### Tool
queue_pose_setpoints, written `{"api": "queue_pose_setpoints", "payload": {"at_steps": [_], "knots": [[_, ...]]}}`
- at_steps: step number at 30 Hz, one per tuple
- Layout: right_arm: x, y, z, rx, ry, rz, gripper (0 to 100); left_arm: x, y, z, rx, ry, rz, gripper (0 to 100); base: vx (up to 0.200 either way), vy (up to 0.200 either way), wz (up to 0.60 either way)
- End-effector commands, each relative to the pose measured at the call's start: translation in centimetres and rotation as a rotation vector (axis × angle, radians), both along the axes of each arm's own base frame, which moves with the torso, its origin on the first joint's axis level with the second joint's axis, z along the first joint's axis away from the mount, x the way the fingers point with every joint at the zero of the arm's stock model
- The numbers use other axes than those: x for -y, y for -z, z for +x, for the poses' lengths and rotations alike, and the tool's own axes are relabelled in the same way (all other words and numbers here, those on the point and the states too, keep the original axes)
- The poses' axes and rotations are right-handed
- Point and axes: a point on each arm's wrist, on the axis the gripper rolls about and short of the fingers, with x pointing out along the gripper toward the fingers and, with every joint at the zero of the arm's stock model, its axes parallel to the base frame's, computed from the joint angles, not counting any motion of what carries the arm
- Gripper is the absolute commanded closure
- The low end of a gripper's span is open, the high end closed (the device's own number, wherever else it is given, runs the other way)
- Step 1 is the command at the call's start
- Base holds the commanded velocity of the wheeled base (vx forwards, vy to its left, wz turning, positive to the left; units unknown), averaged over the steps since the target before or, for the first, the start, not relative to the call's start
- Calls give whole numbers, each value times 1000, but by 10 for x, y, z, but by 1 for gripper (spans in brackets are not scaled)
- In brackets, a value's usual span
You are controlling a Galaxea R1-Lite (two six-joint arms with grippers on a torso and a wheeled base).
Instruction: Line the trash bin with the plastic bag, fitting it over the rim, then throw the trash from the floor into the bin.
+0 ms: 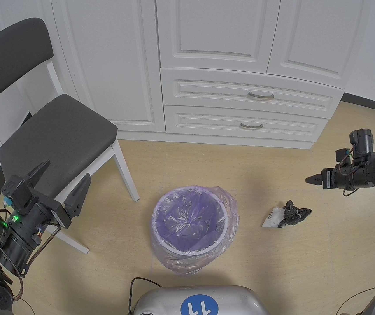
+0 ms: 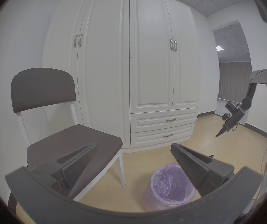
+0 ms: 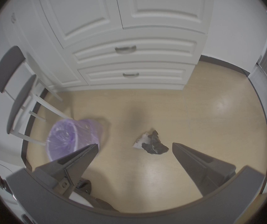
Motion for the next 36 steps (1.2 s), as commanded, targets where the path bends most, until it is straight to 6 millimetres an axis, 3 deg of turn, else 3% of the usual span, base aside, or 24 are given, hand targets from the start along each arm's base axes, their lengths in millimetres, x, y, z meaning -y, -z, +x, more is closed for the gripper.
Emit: {"api": "queue_pose_setpoints", "payload": {"at_steps": [1,4,6,7,9,14,20,26,36], "knots": [[30,94,54,-202,48,-37,0,6,9,6,-49,16,19,0,0,0,0],[36,131,78,-246,49,-25,0,7,12,7,-63,19,25,0,0,0,0],[39,145,90,-259,51,-23,0,7,14,8,-70,18,28,0,0,0,0],[39,145,90,-259,51,-23,0,7,14,8,-70,18,28,0,0,0,0],[43,151,112,-298,43,-22,0,7,14,9,-72,16,25,0,0,0,0],[46,154,144,-360,-27,41,0,7,17,10,-87,15,30,0,0,0,0],[53,170,147,-393,-32,79,0,7,17,10,-85,12,30,0,0,0,0],[72,186,148,-366,24,92,0,9,25,15,-128,12,48,0,0,0,0],[63,190,149,-377,31,112,0,9,27,15,-135,12,51,0,0,0,0]]}}
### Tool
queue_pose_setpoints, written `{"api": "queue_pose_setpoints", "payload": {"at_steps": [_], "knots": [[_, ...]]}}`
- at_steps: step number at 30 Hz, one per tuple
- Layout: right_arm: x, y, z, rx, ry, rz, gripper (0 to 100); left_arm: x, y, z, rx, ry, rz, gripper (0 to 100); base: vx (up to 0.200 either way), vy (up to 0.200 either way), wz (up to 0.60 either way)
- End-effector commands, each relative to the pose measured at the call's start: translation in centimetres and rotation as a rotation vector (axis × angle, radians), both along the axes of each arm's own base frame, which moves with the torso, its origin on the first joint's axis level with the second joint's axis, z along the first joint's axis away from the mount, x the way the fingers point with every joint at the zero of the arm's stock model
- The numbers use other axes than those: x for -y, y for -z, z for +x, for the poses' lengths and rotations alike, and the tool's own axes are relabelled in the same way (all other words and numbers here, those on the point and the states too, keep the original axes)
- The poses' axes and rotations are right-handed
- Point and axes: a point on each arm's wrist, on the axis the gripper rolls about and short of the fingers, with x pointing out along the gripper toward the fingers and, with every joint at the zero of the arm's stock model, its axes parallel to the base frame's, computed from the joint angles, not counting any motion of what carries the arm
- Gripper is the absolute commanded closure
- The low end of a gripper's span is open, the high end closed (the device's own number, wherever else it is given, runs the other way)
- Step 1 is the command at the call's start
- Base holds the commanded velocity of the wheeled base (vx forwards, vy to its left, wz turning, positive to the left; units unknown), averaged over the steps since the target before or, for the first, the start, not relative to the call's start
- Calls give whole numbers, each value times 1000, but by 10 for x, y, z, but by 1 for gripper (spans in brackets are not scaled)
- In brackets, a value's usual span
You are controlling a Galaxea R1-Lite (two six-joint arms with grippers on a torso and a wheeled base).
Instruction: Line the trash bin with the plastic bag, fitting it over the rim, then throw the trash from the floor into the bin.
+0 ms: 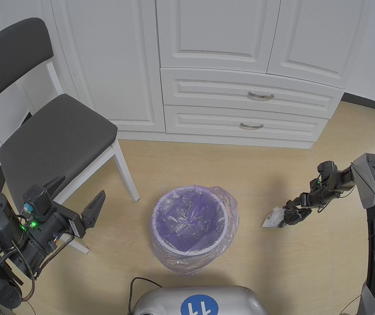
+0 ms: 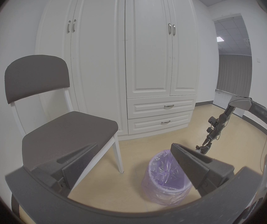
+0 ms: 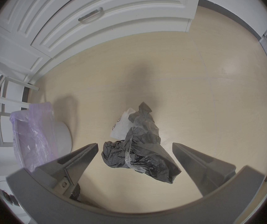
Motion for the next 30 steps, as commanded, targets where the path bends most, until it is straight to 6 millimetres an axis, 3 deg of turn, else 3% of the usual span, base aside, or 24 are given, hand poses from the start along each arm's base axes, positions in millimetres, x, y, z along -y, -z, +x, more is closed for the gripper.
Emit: {"api": "queue_pose_setpoints", "payload": {"at_steps": [1,30], "knots": [[-6,8,0,-17,-12,3,0,0,2,1,-9,-1,3,0,0,0,0],[-17,42,20,-10,-3,-96,0,2,6,3,-29,6,14,0,0,0,0]]}}
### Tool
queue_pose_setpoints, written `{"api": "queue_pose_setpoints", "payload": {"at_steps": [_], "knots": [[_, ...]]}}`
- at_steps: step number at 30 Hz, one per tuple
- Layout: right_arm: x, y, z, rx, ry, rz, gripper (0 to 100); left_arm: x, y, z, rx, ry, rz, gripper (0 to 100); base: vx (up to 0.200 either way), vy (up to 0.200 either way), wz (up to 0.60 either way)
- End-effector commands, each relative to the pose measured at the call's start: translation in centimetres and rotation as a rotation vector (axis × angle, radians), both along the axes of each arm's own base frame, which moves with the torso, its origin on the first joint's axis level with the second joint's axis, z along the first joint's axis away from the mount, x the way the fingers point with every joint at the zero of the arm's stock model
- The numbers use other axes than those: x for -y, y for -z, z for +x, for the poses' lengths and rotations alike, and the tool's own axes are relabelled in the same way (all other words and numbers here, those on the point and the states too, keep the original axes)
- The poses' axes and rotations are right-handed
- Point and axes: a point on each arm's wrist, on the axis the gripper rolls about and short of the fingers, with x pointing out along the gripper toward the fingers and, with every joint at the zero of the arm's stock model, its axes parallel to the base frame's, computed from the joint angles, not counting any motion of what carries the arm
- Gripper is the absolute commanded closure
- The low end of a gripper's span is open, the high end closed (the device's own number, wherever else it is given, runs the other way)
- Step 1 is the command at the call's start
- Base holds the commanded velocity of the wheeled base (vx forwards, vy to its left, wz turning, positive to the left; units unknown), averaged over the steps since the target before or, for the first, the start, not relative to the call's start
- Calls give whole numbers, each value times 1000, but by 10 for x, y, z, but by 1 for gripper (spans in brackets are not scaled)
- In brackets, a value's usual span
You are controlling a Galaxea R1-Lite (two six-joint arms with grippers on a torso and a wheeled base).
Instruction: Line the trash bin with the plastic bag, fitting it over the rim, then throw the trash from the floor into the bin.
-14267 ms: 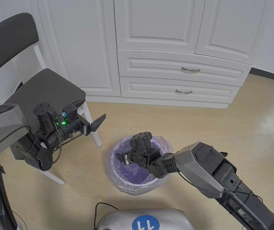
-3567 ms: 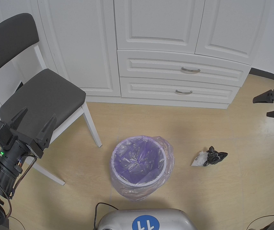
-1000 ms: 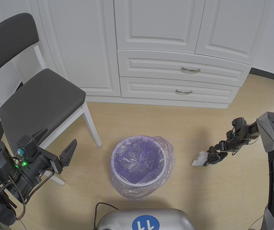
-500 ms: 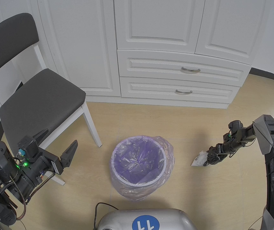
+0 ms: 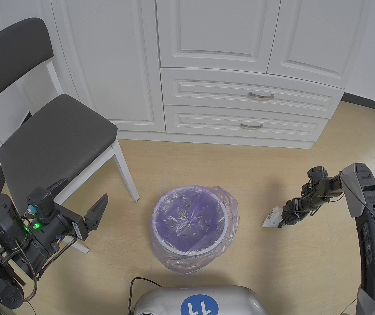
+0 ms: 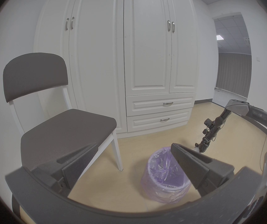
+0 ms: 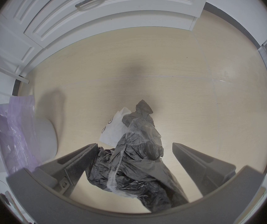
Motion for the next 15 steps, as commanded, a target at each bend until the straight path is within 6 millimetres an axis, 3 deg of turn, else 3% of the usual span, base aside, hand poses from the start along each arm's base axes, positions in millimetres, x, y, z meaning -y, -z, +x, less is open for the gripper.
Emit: {"api": "queue_pose_setpoints", "payload": {"at_steps": [1,15], "knots": [[-4,7,0,-10,-8,1,0,0,1,1,-6,0,3,0,0,0,0],[-18,12,0,-24,-34,1,0,0,1,1,-6,0,3,0,0,0,0]]}}
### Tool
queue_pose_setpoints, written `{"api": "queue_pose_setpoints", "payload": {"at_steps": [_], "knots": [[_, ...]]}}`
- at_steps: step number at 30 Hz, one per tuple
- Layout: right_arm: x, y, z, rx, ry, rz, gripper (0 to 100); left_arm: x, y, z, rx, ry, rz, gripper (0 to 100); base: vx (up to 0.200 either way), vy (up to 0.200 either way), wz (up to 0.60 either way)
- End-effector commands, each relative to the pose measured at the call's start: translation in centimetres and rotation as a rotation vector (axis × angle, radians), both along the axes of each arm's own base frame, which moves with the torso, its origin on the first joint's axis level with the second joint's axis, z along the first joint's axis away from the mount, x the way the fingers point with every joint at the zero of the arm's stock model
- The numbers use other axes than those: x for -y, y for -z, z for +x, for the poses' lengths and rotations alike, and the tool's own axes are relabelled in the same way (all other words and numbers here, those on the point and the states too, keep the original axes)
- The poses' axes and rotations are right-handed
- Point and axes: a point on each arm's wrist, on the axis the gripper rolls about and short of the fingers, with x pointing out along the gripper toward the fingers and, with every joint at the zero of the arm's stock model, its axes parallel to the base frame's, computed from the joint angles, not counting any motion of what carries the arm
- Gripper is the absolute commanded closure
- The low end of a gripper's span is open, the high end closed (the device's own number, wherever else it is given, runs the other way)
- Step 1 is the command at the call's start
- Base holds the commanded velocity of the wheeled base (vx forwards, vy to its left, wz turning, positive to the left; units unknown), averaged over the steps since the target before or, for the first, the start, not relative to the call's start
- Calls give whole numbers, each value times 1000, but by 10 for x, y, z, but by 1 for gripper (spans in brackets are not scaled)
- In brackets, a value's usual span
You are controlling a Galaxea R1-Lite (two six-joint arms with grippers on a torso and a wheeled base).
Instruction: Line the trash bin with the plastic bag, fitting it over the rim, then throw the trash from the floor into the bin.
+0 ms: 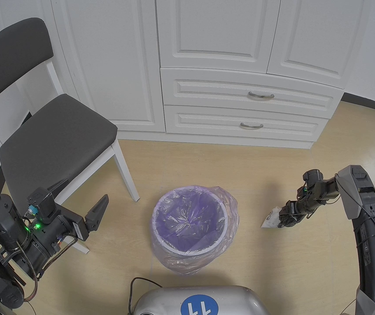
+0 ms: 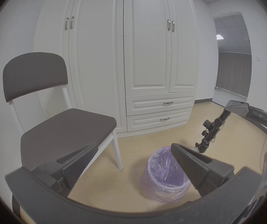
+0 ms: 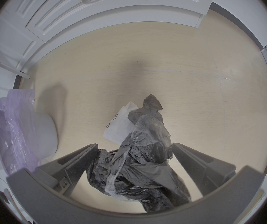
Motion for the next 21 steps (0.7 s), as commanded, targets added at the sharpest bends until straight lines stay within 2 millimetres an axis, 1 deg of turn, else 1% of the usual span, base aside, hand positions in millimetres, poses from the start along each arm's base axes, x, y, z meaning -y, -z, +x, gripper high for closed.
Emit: {"api": "queue_pose_setpoints", "payload": {"at_steps": [1,6,7,15,18,21], "knots": [[-2,1,0,-2,-4,0,0,0,0,0,-1,0,0,0,0,0,0],[-2,1,0,-4,-4,1,0,0,1,0,-2,0,1,0,0,0,0],[-2,1,0,-4,-3,1,100,0,1,0,-2,0,1,0,0,0,0],[-2,0,0,-3,8,-3,100,0,1,0,-4,1,2,0,0,0,0],[2,-2,-3,-10,27,-12,100,1,1,0,-2,3,1,0,0,0,0],[5,-17,-9,-11,60,5,100,0,0,0,2,3,-1,0,0,0,0]]}}
